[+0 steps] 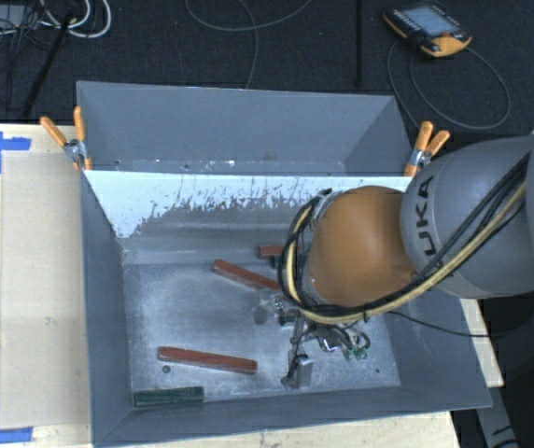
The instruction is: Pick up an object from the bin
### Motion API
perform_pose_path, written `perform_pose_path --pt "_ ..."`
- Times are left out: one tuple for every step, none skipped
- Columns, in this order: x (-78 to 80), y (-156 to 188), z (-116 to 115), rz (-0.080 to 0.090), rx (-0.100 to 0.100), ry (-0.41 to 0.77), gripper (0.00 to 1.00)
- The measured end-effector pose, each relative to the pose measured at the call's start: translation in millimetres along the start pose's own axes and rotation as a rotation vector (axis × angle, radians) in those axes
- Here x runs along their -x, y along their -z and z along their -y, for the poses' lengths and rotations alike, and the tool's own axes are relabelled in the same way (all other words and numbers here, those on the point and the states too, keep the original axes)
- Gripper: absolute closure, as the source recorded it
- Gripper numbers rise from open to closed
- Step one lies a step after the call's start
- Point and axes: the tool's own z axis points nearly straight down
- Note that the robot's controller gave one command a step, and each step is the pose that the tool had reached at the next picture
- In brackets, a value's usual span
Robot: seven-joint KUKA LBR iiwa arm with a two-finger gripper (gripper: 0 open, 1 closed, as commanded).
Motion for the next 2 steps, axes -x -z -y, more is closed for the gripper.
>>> perform_pose_path --pt "13.1 -23 -24 -0.009 0.001 0.145 0.00" --pt "19.7 -43 -46 -0.004 0.001 0.222 0.00"
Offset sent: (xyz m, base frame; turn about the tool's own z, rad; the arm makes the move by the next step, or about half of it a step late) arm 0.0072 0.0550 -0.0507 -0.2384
